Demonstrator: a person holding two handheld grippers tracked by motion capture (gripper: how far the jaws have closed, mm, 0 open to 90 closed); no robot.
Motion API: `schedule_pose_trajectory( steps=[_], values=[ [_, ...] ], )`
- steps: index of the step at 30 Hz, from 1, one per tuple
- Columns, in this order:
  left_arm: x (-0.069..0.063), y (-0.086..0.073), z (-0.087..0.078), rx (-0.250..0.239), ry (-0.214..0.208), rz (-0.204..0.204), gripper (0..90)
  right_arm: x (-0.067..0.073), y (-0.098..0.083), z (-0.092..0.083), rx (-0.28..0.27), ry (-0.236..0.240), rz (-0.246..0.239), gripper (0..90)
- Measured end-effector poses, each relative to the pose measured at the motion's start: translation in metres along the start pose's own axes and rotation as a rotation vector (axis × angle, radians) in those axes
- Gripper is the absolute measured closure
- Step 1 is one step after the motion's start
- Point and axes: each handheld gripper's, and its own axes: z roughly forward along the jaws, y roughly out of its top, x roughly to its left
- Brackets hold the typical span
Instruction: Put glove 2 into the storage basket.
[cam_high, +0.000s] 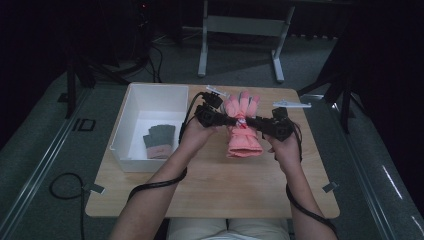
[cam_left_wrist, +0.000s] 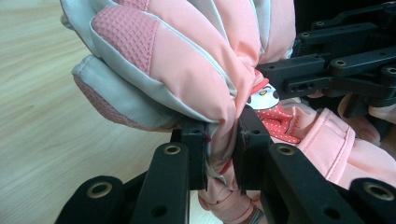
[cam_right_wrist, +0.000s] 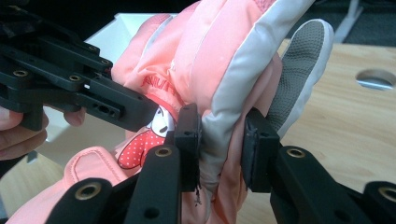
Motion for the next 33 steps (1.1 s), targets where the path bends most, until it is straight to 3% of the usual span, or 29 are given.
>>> schedule_pose_trajectory(
  steps=[6,9,20,33],
  values=[
    [0.001,0.004,-0.026,-0.017,0.029,0.002,77.0,0.018,0.015,0.004,-0.01,0.018,-0.029,71.1],
    [0.004,0.006,-0.039,-0.022,0.037,0.003,77.0,0.029,0.023,0.007,-0.018,0.003,-0.06,71.1],
    [0.01,0.014,-0.088,-0.028,0.101,0.015,77.0,0.063,0.055,0.022,-0.033,0.045,-0.104,71.1],
    [0.029,0.001,-0.139,-0.031,0.176,-0.007,77.0,0.101,0.077,0.057,-0.012,0.112,-0.131,71.1]
  ],
)
